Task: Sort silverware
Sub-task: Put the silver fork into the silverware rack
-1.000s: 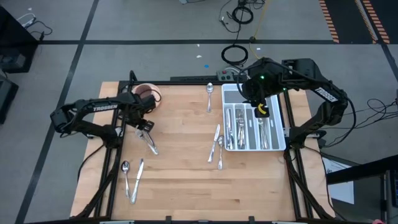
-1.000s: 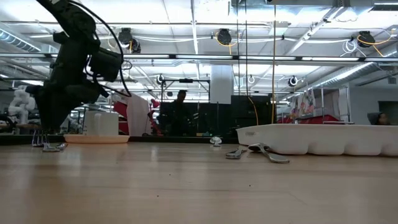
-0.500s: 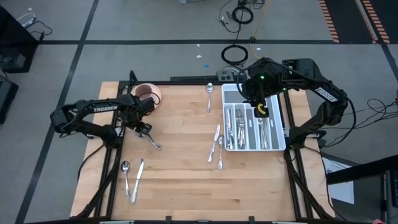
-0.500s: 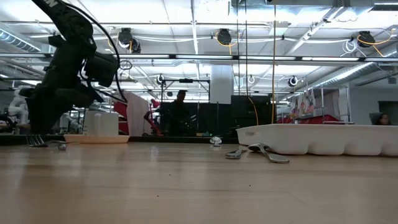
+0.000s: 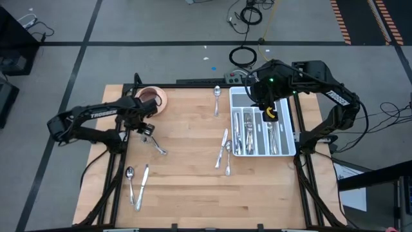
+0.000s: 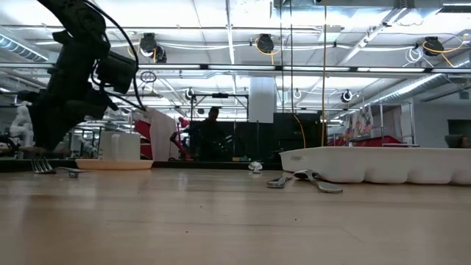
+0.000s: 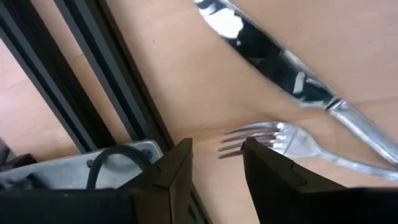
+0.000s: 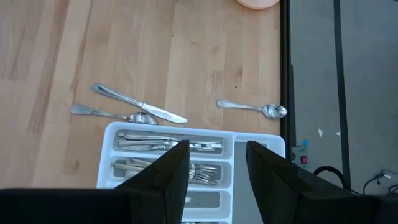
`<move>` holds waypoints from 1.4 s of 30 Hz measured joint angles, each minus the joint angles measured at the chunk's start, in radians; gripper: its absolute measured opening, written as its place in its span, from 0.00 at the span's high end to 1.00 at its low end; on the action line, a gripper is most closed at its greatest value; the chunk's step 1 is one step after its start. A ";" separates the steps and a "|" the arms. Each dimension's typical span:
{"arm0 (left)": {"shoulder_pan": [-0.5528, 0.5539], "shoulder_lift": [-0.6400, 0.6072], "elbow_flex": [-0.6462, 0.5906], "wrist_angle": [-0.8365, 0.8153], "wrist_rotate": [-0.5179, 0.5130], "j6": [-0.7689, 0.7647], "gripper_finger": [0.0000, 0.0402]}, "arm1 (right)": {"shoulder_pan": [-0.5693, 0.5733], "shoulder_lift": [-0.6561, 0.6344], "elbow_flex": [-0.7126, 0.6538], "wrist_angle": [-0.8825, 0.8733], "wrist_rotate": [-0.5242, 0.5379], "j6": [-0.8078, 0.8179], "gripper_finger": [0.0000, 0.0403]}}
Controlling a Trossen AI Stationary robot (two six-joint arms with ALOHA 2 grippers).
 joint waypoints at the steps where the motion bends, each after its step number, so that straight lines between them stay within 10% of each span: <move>1: 0.000 -0.008 0.000 0.006 0.000 0.000 0.64 | 0.000 0.000 0.000 0.000 0.000 0.003 0.63; 42: -0.026 -0.011 -0.079 0.132 0.196 -0.073 0.64 | 0.000 0.000 0.000 -0.012 0.000 0.004 0.63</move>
